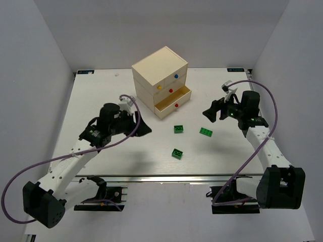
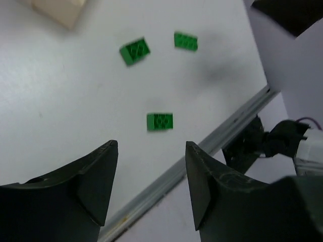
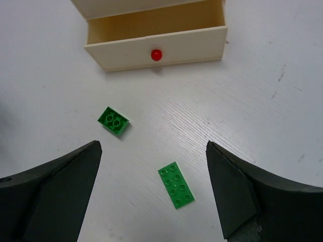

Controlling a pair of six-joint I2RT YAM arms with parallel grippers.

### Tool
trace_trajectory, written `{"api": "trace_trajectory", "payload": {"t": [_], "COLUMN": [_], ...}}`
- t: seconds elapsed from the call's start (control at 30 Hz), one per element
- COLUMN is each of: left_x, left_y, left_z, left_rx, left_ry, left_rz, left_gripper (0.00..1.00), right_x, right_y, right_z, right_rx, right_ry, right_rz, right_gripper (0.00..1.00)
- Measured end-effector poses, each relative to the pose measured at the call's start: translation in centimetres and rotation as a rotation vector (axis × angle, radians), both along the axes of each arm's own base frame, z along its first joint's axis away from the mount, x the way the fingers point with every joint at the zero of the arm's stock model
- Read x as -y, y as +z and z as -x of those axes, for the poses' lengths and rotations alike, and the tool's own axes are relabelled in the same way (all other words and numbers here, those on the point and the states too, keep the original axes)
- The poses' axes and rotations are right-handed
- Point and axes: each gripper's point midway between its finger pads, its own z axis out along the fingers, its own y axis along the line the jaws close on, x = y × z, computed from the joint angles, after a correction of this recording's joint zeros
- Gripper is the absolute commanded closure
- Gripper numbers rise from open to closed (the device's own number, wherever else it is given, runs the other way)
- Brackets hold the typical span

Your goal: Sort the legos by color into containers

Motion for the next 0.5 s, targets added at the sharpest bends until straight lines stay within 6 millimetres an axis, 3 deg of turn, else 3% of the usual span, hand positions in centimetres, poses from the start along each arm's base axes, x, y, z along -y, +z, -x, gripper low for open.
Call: {"api": "trace_trajectory", "payload": {"t": [0.17,0.33,0.43,0.5], "left_x": [2.2,6.3,8.4,10.1], "left_y": [-7.5,-13.6,-16.3,-17.0], "left_z": [4.7,8.4,9.1,9.1], "left_rx": [-0.206,-0.297,-0.281,-0.246], "left_ry": [-0.083,-0.173,-0.164,-0.155], "left_rz": [-0.085,-0.249,-0.378,-0.429], "left_gripper": [0.29,0.28,0.26,0.25], "right_x": [2.0,3.2,3.6,3.7], "right_y": [0.1,0.3,0.2,-0.1], "right_z": [-0.7,-0.9,-1.0,-0.8], "right_rx": [-0.011,-0.012,-0.015,-0.024], "right_ry": [-0.066,-0.096,-0.103,-0.104], "right_rz": [-0.019,-0.034,-0.041,-0.048], "right_gripper": [0.11,0.11,0.11,0.11]}}
